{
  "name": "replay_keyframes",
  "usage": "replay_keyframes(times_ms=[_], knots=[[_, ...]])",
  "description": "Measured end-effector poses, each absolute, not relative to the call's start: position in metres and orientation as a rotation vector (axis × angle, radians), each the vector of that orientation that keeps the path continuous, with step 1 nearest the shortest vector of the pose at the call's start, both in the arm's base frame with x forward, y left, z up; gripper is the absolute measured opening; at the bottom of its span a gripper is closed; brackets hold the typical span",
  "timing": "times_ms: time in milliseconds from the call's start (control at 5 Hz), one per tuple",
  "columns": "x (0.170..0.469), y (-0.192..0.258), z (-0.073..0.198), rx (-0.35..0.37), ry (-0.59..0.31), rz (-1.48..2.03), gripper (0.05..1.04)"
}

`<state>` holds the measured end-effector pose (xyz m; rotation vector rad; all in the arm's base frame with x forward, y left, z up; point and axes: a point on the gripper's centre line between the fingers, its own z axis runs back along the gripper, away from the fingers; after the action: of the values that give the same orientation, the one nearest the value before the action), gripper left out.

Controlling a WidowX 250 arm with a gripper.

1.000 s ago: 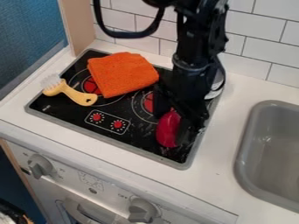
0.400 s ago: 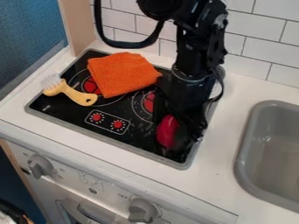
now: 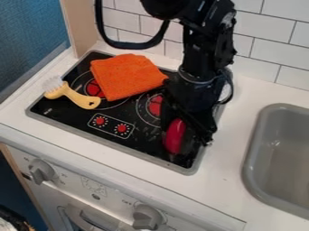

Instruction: Move the red thing to the left side of the stove

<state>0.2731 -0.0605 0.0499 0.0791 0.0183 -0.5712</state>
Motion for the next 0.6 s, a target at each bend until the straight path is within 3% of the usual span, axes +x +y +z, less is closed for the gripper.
replay_keyframes(times_ms=[600], knots=[[0.277,-0.018,0.094,0.099,-0.014,-0.418,0.745]])
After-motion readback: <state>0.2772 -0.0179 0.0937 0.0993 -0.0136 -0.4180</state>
